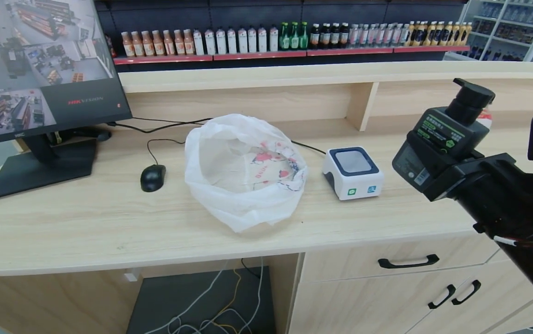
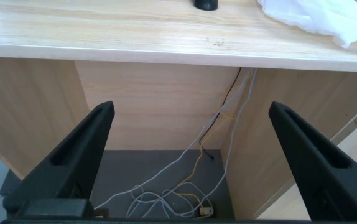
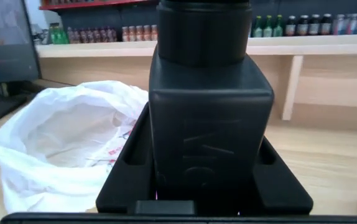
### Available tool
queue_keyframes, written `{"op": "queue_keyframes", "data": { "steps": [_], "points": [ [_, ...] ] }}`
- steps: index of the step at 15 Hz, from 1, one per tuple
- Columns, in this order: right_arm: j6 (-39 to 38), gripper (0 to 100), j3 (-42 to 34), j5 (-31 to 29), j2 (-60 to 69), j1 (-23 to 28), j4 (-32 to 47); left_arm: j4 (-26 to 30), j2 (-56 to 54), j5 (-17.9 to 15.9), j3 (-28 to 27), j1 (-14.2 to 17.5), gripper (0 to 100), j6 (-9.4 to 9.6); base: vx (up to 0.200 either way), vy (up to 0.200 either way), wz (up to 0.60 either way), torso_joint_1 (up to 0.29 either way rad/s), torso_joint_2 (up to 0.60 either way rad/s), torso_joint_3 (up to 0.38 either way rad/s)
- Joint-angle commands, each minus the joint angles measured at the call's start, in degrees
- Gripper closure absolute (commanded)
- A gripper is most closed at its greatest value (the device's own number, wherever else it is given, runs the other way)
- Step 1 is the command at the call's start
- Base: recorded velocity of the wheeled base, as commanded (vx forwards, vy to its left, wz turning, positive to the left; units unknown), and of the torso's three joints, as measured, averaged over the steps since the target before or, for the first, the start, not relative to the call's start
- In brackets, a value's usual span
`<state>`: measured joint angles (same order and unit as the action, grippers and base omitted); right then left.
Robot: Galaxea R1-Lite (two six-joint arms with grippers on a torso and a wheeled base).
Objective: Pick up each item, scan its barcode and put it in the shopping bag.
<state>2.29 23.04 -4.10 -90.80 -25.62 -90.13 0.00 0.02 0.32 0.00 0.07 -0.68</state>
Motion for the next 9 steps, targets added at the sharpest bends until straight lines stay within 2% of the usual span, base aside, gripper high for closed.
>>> {"op": "queue_keyframes", "data": {
  "steps": [1, 3, 6, 9],
  "points": [
    [0.43, 100, 0.51, 2.16, -1.31, 0.49, 0.12, 0.0, -0.02, 0.03, 0.0, 0.01, 0, -0.02, 0.0, 0.0, 0.0, 0.0, 0.0, 0.0],
    [4.04, 100, 0.08, 5.68, -1.67, 1.45, 0.12, 0.0, -0.02, 0.03, 0.0, 0.01, 0, -0.02, 0.0, 0.0, 0.0, 0.0, 0.0, 0.0],
    [11.95, 100, 1.66, 6.29, -5.01, 2.51, 0.12, 0.0, -0.02, 0.03, 0.0, 0.01, 0, -0.02, 0.0, 0.0, 0.0, 0.0, 0.0, 0.0],
    [18.01, 100, 7.81, 8.67, -9.05, 2.51, 0.12, 0.0, -0.02, 0.03, 0.0, 0.01, 0, -0.02, 0.0, 0.0, 0.0, 0.0, 0.0, 0.0]
  ]
}}
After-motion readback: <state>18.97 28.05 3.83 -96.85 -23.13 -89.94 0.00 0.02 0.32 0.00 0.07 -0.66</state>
